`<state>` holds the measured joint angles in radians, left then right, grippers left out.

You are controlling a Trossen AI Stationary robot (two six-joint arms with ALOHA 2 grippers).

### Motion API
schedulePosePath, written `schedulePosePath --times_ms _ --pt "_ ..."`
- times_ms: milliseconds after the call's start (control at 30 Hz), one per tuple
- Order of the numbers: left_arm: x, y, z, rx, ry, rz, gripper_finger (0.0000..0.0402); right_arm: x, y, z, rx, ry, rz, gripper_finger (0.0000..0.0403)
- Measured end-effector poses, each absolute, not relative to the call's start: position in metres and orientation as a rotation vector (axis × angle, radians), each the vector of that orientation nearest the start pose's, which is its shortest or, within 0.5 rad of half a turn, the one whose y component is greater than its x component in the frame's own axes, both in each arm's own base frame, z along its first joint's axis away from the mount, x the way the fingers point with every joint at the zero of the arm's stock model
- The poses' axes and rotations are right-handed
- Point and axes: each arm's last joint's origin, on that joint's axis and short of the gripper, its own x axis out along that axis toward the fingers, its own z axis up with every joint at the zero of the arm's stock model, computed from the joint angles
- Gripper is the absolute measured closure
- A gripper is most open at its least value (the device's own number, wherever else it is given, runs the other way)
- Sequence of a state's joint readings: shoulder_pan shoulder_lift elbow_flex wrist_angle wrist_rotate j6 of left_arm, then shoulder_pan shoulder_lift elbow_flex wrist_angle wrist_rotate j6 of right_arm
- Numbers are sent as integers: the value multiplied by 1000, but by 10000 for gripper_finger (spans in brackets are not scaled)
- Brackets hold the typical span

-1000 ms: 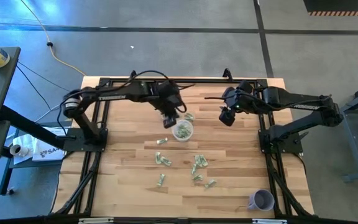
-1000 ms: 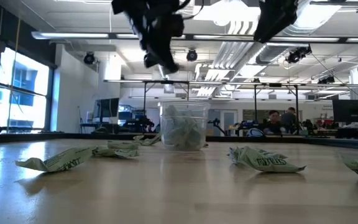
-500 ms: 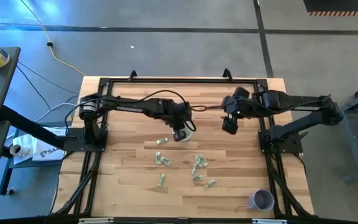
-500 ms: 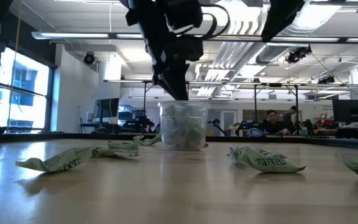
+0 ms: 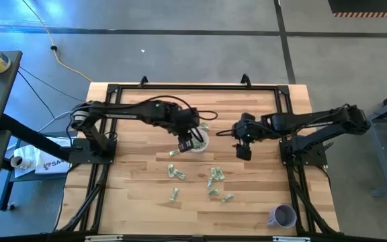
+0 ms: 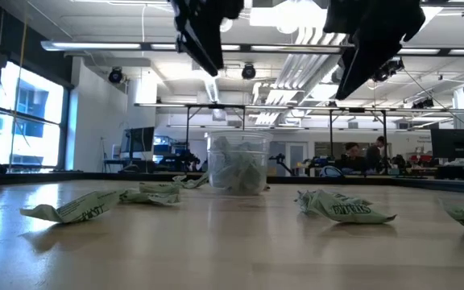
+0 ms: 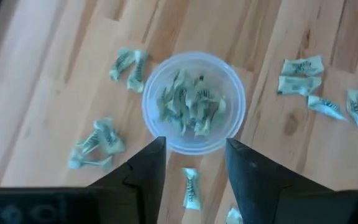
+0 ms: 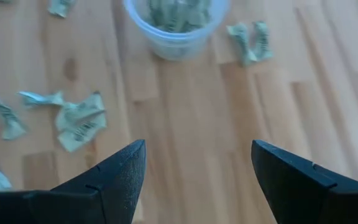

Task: Pick and place Stevia / Truvia into bins
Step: Put the white stevia packet into the transparent container

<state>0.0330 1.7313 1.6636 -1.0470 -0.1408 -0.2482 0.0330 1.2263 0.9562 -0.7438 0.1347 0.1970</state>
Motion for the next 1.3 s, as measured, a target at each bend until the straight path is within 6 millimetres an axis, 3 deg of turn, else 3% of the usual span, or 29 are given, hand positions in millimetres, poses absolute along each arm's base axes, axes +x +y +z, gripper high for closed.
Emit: schedulePosePath --times_ms 167,333,533,733,1133,1300 --pt "330 9 336 -161 1087 369 219 233 10 246 76 1010 -102 122" --pt "315 5 339 -164 1135 461 232 227 20 228 38 1048 17 122" --pt "313 -7 340 -149 1123 466 234 226 33 220 138 1032 24 122" --pt "314 -15 341 -177 1100 474 234 225 44 220 360 1032 -47 122" --pt "309 -60 341 -205 1051 462 234 215 95 221 170 978 85 122" --pt "304 -78 342 -178 1022 473 234 220 123 216 162 927 234 122"
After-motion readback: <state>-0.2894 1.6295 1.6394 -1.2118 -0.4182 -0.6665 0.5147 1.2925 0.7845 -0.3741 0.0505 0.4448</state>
